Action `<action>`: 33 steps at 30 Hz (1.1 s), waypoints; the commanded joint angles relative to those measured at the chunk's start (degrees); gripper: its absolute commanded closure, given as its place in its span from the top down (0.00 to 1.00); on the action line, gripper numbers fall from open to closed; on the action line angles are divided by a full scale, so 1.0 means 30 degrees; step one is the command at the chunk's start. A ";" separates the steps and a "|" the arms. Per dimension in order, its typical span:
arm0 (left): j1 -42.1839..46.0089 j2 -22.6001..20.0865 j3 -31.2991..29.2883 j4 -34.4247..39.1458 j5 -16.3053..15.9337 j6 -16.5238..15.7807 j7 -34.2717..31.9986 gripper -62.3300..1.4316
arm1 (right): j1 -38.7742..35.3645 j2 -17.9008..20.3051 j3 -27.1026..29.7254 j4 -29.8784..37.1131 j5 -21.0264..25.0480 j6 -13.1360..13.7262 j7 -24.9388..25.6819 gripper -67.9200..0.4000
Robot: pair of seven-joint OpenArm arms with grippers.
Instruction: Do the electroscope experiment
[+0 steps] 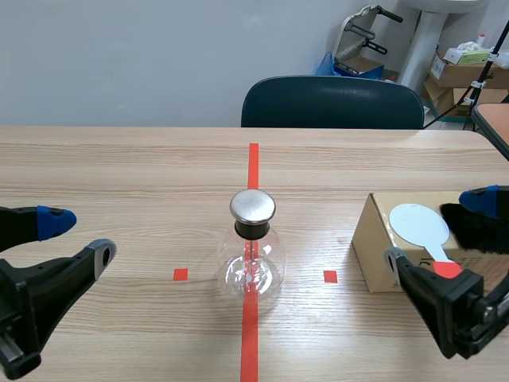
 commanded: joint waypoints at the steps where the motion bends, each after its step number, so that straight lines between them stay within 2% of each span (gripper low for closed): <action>1: -0.0007 0.0007 0.0015 0.0437 -0.0066 -0.0015 -0.0189 0.61 | -0.0036 0.0138 0.0131 0.0168 -0.0809 0.0197 0.0350 1.00; 4: -0.0007 0.0007 0.0015 0.0437 -0.0058 -0.0015 -0.0182 0.61 | -0.0153 0.0131 0.0124 0.0721 -0.3708 0.0219 0.0342 1.00; 6: -0.0007 0.0007 0.0015 0.0437 -0.0058 -0.0015 -0.0182 0.61 | -0.0466 0.0066 0.0124 0.1282 -0.6178 0.0197 0.0423 1.00; 11: -0.0007 -0.0022 0.0022 0.0437 -0.0036 -0.0044 -0.0182 0.61 | -0.1865 -0.1071 0.0117 0.2397 -1.3835 -0.0299 0.1137 1.00; 15: -0.0007 -0.0831 0.0357 0.0437 0.0015 -0.0328 -0.0408 0.61 | -0.2747 -0.2987 -0.0277 0.2317 -2.0174 -0.2040 0.1668 1.00; 17: -0.0007 -0.1443 0.0743 0.0437 0.0007 -0.0612 -0.0729 0.61 | -0.3096 -0.3905 -0.0532 0.2055 -2.2666 -0.3104 0.1821 1.00; 19: -0.0007 -0.2135 0.1217 0.0437 0.0007 -0.0699 -0.0933 0.61 | -0.3235 -0.4634 -0.0758 0.1625 -2.4458 -0.4320 0.2047 1.00; 22: 0.0000 -0.3322 0.1996 0.0437 0.0000 -0.0801 -0.1596 0.61 | -0.3257 -0.5151 -0.1042 0.0663 -2.5959 -0.6615 0.2164 1.00; 28: 0.0000 -0.5413 0.3264 0.0532 -0.0138 -0.1035 -0.2535 0.61 | -0.2557 -0.5129 -0.1756 -0.1938 -2.6855 -1.1380 0.2157 1.00; 31: 0.0000 -0.6273 0.3752 0.0656 -0.0219 -0.1486 -0.2929 0.61 | -0.1800 -0.5034 -0.2033 -0.3322 -2.6855 -1.3172 0.2142 1.00; 33: 0.0007 -0.6790 0.4073 0.0860 -0.0262 -0.1807 -0.3198 0.61 | -0.1180 -0.5027 -0.2127 -0.4182 -2.6862 -1.4018 0.2164 1.00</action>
